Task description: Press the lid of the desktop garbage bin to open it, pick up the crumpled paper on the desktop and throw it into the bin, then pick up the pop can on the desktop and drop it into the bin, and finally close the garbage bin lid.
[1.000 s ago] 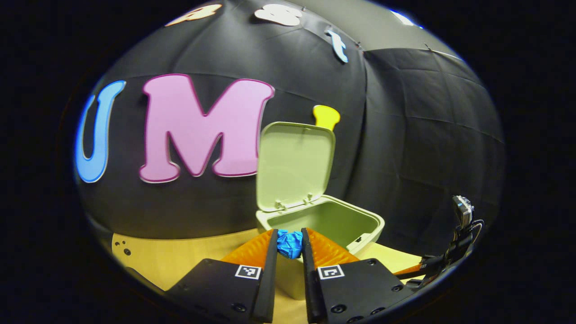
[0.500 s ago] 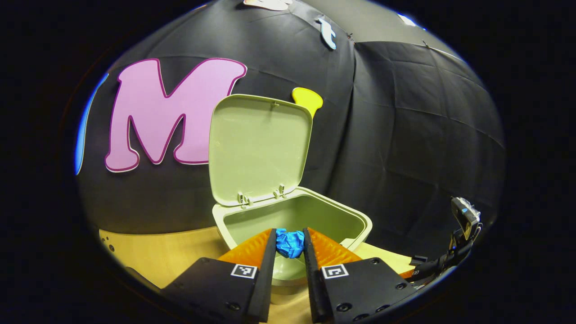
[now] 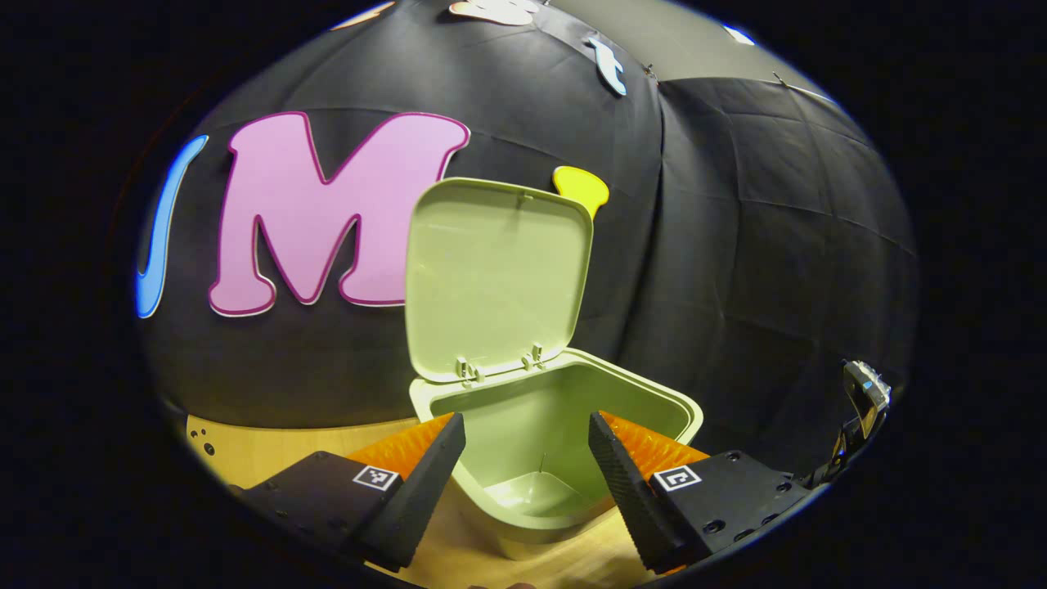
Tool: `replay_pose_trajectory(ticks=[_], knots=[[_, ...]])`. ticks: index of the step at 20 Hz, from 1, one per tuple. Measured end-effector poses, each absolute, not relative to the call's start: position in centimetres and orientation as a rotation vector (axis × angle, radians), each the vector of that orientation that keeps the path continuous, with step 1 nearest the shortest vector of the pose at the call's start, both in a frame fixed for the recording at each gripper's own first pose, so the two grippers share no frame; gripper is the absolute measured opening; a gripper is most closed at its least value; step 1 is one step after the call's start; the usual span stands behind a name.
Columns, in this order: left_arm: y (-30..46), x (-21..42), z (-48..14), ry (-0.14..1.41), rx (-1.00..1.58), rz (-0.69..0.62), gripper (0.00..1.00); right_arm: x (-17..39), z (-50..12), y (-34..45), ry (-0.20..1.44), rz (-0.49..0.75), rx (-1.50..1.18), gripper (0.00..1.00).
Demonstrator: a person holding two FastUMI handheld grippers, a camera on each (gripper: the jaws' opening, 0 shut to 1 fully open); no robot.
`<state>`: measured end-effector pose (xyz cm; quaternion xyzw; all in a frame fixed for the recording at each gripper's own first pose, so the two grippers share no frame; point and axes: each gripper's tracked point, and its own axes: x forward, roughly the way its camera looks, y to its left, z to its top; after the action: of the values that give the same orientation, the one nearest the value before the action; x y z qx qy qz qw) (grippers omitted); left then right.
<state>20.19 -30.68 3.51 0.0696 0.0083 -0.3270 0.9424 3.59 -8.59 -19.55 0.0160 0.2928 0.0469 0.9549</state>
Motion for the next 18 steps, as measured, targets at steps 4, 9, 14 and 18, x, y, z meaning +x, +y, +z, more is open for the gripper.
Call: replay_pose_trajectory(ticks=[4,9,14,18], knots=[[-25.7,19.5,4.8,-0.032,0.087,-0.578,0.97,3.5,-19.6,-6.7,0.594,0.119,0.024,0.99],[-15.3,18.9,3.7,-0.014,0.072,-0.390,0.98,3.0,-19.3,-3.3,0.581,0.176,-0.008,0.99],[-4.5,15.8,0.0,0.064,0.038,-0.210,0.96,2.8,-20.0,3.1,0.565,0.292,-0.066,0.99],[2.6,12.3,-2.6,0.112,0.083,-0.092,0.96,3.6,-21.3,8.0,0.576,0.373,-0.083,0.99]])
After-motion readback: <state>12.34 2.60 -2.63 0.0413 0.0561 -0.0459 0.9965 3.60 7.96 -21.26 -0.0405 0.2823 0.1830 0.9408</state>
